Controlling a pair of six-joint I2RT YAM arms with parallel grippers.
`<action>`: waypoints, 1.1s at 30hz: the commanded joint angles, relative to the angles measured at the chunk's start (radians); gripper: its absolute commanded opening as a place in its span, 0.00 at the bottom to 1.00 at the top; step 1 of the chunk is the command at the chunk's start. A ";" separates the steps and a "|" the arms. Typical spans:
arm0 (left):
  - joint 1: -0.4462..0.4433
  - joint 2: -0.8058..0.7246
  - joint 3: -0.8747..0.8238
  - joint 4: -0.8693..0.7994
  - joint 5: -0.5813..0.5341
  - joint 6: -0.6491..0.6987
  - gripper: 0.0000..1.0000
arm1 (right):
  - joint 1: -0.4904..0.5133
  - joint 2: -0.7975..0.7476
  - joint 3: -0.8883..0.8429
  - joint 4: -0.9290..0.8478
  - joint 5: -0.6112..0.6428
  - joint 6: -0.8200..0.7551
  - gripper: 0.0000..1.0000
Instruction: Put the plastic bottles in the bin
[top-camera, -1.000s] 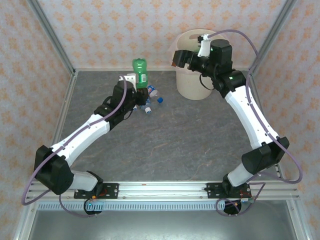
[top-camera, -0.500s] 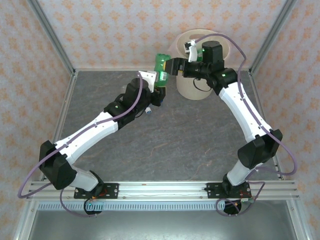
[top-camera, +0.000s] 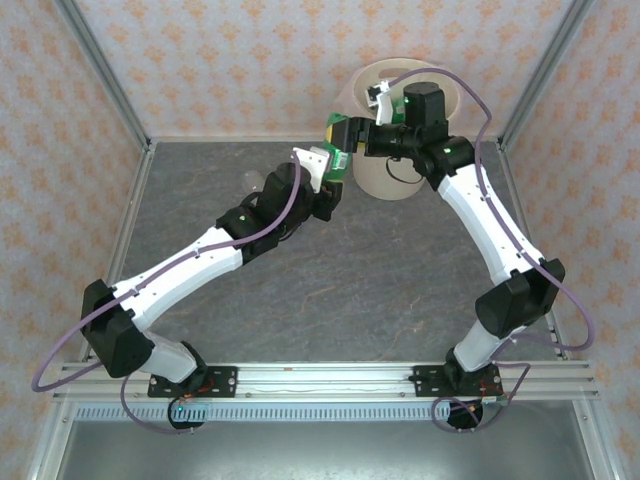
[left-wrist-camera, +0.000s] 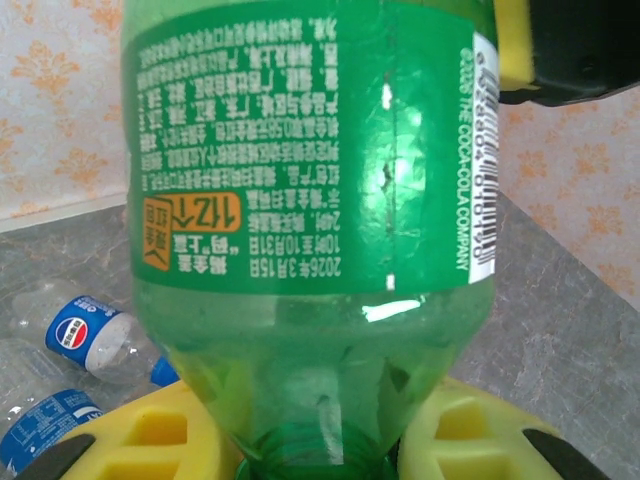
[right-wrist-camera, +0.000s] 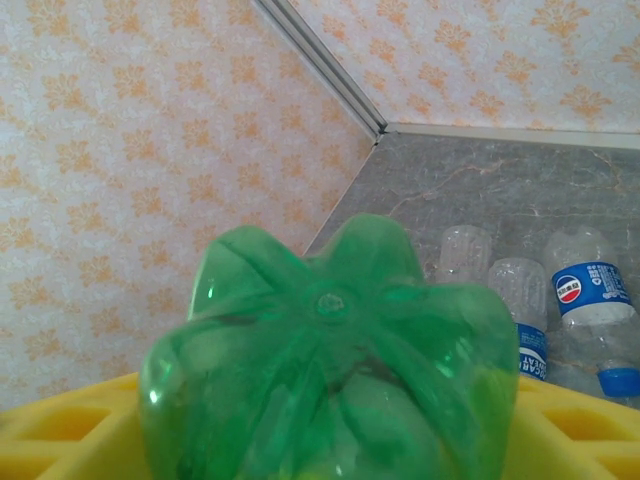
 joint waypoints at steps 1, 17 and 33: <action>-0.009 0.003 0.032 -0.020 -0.033 0.027 0.27 | 0.007 -0.012 0.020 0.007 -0.027 0.005 0.68; -0.041 0.012 0.056 -0.044 -0.051 0.050 0.28 | 0.006 -0.013 0.016 0.002 0.006 0.004 0.53; -0.040 -0.042 0.045 -0.027 -0.238 0.015 0.99 | -0.167 -0.036 0.020 0.146 0.209 0.148 0.51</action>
